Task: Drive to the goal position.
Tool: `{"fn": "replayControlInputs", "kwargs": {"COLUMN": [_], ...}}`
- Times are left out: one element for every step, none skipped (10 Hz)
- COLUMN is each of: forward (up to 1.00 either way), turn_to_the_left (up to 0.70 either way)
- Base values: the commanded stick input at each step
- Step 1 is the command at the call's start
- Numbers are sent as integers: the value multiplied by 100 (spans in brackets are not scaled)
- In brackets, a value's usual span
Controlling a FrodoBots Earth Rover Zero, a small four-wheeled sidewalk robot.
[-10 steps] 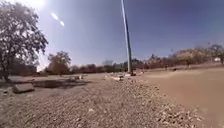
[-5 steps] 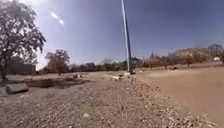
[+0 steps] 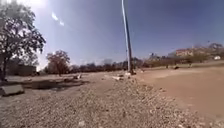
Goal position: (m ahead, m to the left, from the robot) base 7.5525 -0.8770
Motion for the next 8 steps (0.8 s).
{"fn": "replayControlInputs", "kwargs": {"forward": [50,50,50,50,50,50,50,50], "turn_to_the_left": [0,0,0,0,0,0,0,0]}}
